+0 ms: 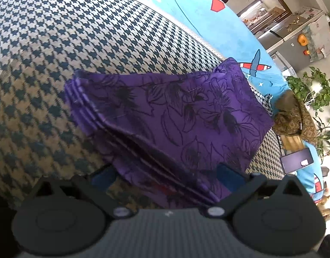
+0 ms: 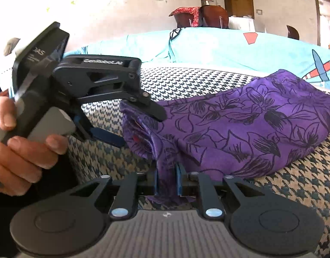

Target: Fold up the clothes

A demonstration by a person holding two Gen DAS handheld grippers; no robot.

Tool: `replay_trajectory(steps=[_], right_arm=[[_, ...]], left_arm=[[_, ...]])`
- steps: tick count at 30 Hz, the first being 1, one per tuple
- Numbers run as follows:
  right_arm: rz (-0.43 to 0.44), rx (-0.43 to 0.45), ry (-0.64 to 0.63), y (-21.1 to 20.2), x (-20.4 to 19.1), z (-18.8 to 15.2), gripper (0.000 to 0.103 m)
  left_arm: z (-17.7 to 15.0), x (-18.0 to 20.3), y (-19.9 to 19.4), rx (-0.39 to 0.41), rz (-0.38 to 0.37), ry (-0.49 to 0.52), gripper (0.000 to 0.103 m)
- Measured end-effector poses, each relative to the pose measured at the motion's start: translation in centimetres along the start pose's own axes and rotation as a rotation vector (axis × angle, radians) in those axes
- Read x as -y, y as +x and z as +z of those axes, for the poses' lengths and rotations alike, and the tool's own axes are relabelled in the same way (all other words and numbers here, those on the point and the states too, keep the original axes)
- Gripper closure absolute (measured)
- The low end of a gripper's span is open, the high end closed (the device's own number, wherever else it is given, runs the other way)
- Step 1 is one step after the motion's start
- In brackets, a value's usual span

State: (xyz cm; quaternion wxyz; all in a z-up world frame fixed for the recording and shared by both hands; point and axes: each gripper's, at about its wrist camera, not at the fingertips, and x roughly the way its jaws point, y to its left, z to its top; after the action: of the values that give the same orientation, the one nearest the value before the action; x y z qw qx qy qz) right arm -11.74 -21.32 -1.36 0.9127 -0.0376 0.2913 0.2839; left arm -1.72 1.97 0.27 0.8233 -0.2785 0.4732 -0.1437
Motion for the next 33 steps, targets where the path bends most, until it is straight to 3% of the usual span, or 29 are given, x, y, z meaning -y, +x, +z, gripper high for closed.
replay_trajectory(steps=[6,11,14,17,22,28,33], right_arm=[[0.016,0.025,0.037,-0.8,0.5,0.3,0.089],[0.029,0.022,0.044,-1.1,0.7,0.3,0.089],[0.027,0.001,0.006,-0.9,0.2,0.0,0.088],[-0.002,0.001,-0.054,-1.0,-0.4,-0.2,0.083],[-0.022,0.016,-0.12,-1.2,-1.1,-0.6,0.061],[0.001,0.007,-0.215,-0.6,-2.6,-1.0,0.045],[-0.049,-0.017,-0.312,1.3,-3.7,-1.5,0.038]], left_arm=[[0.7,1.6,2.0,-0.003,0.02,0.058,0.003],[0.8,1.2,2.0,0.014,0.032,0.08,0.034],[0.7,0.8,1.8,0.031,0.04,0.079,0.047],[0.8,0.7,1.6,0.038,0.053,0.094,0.054],[0.9,1.1,1.3,0.042,0.06,0.122,0.055],[1.1,1.7,1.0,0.037,0.068,0.161,0.055],[1.4,2.0,0.3,0.043,0.02,0.167,0.055]])
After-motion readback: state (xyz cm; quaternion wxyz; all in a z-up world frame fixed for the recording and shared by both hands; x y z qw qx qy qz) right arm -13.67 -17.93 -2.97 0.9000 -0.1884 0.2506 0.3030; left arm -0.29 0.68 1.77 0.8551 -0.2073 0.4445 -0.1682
